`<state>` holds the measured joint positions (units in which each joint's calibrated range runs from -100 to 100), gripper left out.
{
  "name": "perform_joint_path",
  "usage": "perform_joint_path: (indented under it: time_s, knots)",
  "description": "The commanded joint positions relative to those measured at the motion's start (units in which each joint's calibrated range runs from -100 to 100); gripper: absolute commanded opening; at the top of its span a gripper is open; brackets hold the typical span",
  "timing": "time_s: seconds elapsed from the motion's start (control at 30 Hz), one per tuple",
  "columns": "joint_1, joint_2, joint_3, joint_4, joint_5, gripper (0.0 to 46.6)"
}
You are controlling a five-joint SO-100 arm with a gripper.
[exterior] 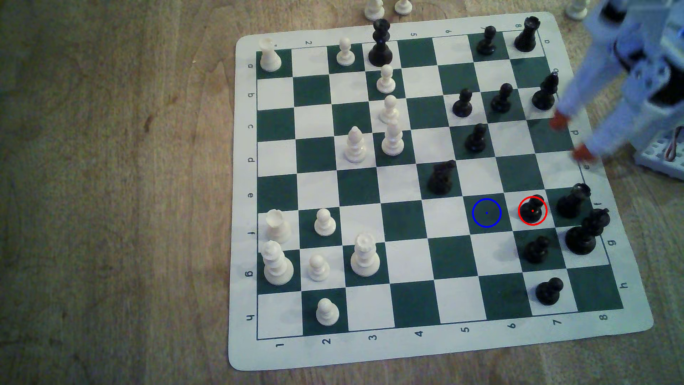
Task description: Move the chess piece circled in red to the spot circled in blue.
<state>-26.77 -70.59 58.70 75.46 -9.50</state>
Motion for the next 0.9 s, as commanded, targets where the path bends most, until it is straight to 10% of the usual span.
perform_joint_path:
  time_s: [0.0,0.87]
  knots:
    - [-5.96,2.17,-1.13,0.14,-2.64,15.8]
    - [-1.90,9.89,16.82,-21.98,-3.37,14.8]
